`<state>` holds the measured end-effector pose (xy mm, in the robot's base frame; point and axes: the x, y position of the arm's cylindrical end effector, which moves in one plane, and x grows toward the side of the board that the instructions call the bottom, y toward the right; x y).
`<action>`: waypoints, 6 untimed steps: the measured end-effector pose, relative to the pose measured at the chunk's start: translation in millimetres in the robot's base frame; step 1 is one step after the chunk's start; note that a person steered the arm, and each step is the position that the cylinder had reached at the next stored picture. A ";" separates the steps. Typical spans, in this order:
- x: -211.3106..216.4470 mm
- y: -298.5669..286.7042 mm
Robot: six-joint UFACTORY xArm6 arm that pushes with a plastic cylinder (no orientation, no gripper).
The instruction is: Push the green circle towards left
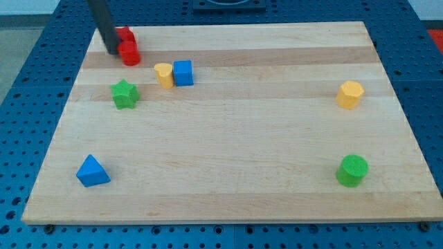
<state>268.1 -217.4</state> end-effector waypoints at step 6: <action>55.7 83.0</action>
